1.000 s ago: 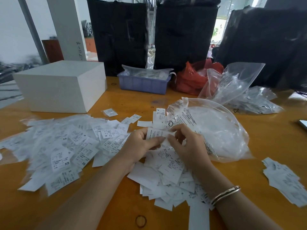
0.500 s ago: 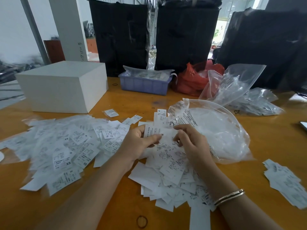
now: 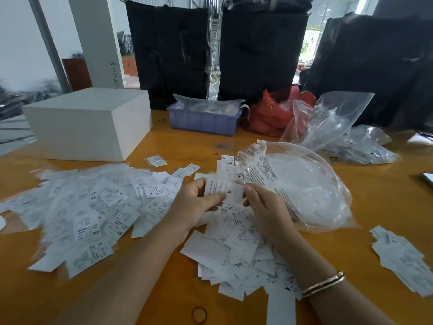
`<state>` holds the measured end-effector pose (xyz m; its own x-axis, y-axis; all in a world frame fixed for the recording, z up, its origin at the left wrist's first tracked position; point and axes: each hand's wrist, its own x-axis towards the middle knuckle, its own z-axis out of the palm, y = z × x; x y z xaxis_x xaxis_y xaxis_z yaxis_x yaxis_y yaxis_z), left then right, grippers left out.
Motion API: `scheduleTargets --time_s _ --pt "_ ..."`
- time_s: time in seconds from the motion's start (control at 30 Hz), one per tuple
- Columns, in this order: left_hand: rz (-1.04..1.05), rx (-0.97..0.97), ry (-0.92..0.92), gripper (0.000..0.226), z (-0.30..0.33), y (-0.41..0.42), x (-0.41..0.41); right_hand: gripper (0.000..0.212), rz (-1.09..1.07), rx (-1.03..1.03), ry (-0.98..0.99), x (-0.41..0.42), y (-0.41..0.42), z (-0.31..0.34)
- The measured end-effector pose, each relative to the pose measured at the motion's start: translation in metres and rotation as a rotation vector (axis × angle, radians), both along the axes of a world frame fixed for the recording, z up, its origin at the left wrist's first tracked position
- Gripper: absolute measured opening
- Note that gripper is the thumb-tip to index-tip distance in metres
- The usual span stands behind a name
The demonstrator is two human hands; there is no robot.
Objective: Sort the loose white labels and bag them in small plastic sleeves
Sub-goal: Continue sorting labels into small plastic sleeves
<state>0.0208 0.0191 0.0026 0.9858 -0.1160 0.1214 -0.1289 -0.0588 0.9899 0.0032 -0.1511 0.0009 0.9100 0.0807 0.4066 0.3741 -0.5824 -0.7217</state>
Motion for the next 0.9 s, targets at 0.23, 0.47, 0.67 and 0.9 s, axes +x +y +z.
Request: scheduleTargets --time_s 0.23,0.47,0.67,0.9 --pt "0.124 0.121 -0.031 0.005 0.001 0.0 0.0 0.053 -0.077 -0.239 -0.189 0.007 0.002 -0.006" --pt "0.564 0.767 -0.164 0.039 0.003 0.028 0.011 0.036 -0.643 -0.225 -0.029 0.027 -0.055 0.0" --pt "0.614 1.318 -0.136 0.047 -0.004 0.035 0.012 0.031 -0.604 -0.53 0.23 0.03 -0.056 -0.007" --pt "0.47 1.164 -0.355 0.043 -0.008 0.013 0.004 0.014 -0.684 -0.39 0.088 0.03 -0.055 -0.004"
